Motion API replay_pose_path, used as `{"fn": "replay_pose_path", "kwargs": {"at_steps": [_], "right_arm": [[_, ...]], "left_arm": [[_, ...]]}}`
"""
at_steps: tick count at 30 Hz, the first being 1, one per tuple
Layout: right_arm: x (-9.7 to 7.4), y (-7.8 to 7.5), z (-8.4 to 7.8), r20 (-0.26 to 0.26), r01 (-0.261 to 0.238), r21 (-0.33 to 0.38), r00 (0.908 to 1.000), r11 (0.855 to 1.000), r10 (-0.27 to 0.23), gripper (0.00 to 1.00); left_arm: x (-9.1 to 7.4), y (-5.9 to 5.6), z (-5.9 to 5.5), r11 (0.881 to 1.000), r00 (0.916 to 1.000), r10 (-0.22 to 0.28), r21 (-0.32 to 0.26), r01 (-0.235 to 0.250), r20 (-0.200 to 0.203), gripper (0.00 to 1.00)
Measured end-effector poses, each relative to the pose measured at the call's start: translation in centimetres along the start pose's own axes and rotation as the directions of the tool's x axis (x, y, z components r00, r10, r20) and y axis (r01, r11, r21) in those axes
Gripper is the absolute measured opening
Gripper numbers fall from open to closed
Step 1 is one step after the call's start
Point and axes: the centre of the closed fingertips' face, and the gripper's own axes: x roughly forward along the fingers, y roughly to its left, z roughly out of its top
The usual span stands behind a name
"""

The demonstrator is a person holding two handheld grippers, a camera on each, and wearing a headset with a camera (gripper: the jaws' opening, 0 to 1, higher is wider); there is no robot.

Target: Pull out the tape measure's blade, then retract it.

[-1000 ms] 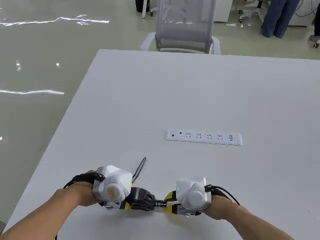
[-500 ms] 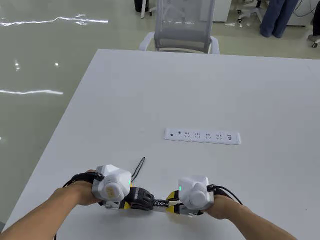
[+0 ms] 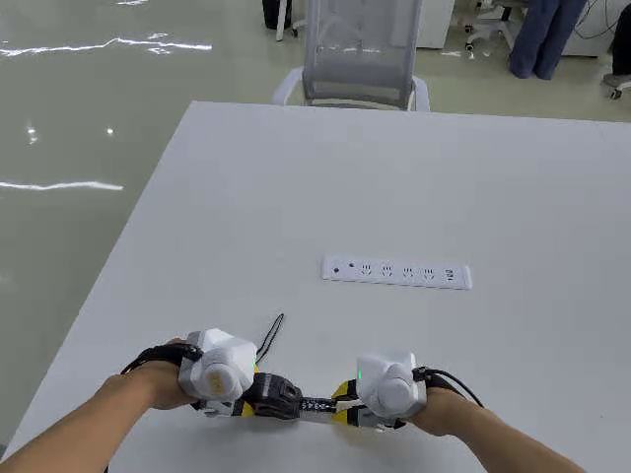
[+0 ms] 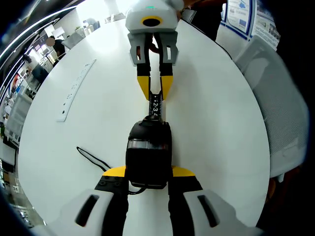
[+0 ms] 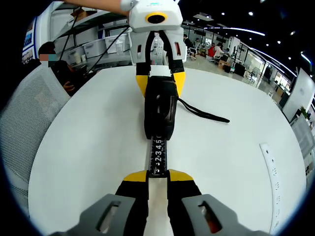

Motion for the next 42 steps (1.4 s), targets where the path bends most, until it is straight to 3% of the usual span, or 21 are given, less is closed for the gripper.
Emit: {"fn": "replay_pose_path", "kwargs": {"at_steps": [42], "right_arm": [[-1.3, 0.1, -1.3, -0.008, -0.006, 0.018, 0.9999, 1.000, 0.006, 0.12]], "left_arm": [[0.0, 0.0, 0.1, 1.000, 0.9999, -0.004, 0.004, 0.004, -0.010, 0.26]]}}
